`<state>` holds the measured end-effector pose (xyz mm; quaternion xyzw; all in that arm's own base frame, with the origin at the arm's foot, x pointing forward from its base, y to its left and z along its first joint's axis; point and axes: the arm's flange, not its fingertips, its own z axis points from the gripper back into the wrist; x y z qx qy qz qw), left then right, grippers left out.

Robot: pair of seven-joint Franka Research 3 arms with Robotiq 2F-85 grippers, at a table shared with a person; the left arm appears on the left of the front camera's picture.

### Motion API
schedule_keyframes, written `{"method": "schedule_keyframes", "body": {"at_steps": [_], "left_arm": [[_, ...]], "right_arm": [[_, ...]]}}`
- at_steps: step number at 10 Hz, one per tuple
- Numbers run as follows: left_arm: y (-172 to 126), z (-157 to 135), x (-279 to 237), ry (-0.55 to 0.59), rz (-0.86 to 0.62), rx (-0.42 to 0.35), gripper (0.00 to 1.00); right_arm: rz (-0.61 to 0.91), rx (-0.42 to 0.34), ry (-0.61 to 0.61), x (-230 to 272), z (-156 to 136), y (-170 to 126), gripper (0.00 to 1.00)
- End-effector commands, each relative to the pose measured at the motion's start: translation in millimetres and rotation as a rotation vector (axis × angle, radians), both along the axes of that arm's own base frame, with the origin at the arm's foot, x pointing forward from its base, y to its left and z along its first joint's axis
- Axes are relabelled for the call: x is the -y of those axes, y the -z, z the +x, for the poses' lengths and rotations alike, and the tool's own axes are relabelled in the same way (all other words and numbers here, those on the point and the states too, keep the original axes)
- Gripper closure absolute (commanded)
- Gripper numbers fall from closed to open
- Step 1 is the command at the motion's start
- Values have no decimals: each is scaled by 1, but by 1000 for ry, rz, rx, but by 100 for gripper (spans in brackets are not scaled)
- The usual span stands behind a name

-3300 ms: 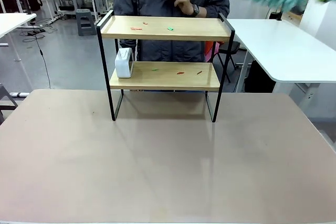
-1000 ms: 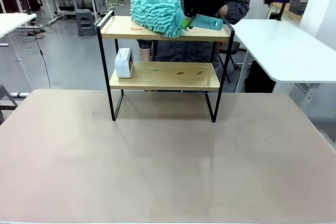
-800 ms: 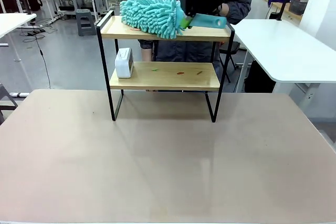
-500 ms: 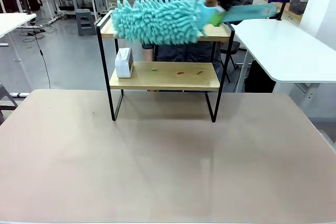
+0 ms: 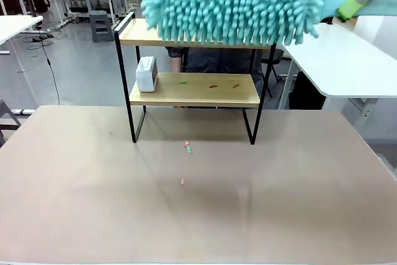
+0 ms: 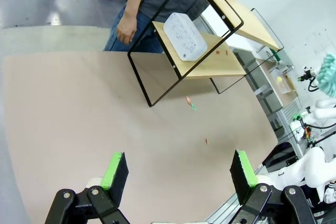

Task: Clean the shelf.
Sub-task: Clean the specific tier of the Shelf with the Duster once objects are removed.

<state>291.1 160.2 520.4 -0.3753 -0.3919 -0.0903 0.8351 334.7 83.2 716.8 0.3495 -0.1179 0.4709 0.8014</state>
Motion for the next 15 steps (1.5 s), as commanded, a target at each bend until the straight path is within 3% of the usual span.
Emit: {"method": "schedule_keyframes", "body": {"at_steps": [1, 3, 4, 5, 6, 7, 8, 10, 11, 12, 15], "left_arm": [[0, 1, 2, 9, -4, 26, 0], [0, 1, 2, 9, -4, 26, 0], [0, 1, 2, 9, -4, 26, 0], [0, 1, 2, 9, -4, 26, 0], [0, 1, 2, 9, -4, 26, 0], [0, 1, 2, 9, -4, 26, 0], [0, 1, 2, 9, -4, 26, 0], [0, 1, 2, 9, -4, 26, 0], [0, 1, 2, 9, -4, 26, 0], [0, 1, 2, 9, -4, 26, 0], [0, 1, 2, 9, -4, 26, 0]], "right_arm": [[114, -5, 53, 9, -1, 12, 87], [327, 26, 393, 101, -34, 3, 87], [388, 31, 598, 150, -57, 13, 87], [384, 13, 785, 186, -80, 32, 87], [354, -53, 946, 208, -91, 64, 87], [299, -117, 1044, 218, -86, 95, 87], [143, -192, 1161, 219, -70, 129, 87], [-32, -347, 1034, 198, -21, 172, 87], [-81, -377, 976, 173, 12, 175, 87], [45, -220, 1086, 223, -56, 177, 87], [45, -220, 1086, 223, -56, 177, 87]]}}
